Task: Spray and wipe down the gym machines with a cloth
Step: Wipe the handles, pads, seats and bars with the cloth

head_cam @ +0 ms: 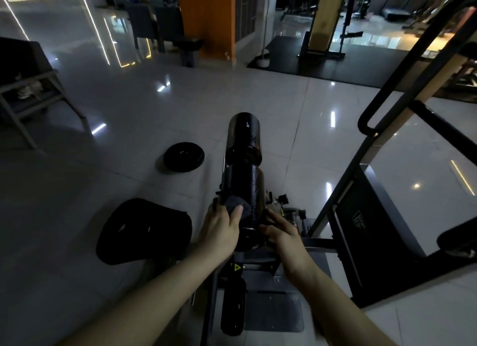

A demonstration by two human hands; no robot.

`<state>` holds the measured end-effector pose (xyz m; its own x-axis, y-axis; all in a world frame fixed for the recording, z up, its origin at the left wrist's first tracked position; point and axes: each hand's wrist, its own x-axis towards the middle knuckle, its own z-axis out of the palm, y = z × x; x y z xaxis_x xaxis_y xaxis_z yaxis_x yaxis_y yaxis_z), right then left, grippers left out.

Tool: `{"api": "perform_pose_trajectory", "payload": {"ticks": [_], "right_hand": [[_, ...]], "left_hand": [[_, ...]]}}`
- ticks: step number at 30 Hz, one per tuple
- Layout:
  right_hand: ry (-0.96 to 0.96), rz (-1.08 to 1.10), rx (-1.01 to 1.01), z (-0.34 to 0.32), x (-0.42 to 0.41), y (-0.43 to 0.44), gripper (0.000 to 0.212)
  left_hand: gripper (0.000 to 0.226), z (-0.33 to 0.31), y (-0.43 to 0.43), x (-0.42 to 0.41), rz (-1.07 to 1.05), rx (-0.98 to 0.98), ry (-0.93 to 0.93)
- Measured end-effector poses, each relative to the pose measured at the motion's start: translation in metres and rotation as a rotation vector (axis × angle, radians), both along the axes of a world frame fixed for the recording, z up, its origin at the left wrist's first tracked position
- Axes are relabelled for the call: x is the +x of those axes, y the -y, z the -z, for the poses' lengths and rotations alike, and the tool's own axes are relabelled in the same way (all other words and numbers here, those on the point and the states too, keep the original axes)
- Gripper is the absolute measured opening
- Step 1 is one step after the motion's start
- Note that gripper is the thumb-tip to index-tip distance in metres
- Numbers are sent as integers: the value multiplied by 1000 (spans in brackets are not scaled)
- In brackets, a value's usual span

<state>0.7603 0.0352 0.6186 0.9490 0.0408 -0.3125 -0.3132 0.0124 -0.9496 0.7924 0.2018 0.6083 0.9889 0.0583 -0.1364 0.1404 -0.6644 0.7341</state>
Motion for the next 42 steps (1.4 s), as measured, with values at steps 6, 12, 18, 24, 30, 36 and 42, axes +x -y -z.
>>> {"api": "perform_pose_trajectory", "payload": {"ticks": [6,12,18,24,30,36,42], "right_hand": [[0,11,-30,0,-1,-1,49],[15,-15,-155,0,4,-14,50],[15,-1,-516,4,6,-44,129],[32,113,-488,13,6,-52,101],[11,182,68,37,1,-36,68],[-126,94,590,79,1,-25,71],[-155,21,584,75,1,-17,67]], "left_hand": [[67,-11,10,74,-45,-28,-36],[66,-22,10,107,-99,-136,-120],[56,-9,-17,42,-22,-249,-140],[50,12,-46,8,-108,-552,-243],[46,-4,-24,19,-44,-386,-93],[60,-12,-6,44,128,-123,48],[35,-16,-8,26,-58,-227,-13]]}}
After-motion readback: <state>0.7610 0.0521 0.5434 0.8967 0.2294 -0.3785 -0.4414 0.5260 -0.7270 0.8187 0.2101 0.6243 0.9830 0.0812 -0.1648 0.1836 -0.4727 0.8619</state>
